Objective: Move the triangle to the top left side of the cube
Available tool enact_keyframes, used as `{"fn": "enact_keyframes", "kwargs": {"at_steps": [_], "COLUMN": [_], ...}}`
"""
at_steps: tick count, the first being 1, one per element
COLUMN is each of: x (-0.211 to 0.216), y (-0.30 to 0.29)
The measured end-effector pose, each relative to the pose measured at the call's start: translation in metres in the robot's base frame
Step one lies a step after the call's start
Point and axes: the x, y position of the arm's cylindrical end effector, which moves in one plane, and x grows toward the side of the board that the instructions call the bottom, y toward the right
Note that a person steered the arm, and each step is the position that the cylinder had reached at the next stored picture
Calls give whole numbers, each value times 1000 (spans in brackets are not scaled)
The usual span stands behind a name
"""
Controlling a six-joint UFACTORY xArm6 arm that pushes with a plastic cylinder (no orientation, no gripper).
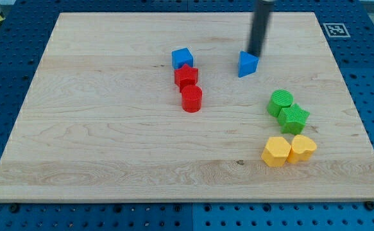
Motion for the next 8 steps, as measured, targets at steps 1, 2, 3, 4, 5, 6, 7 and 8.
{"fn": "enact_keyframes", "kwargs": {"at_steps": [1, 2, 3, 4, 5, 6, 7, 8], "x": [34, 55, 51, 39, 38, 29, 4, -11], "y": [65, 67, 38, -6, -42, -59, -59, -59]}}
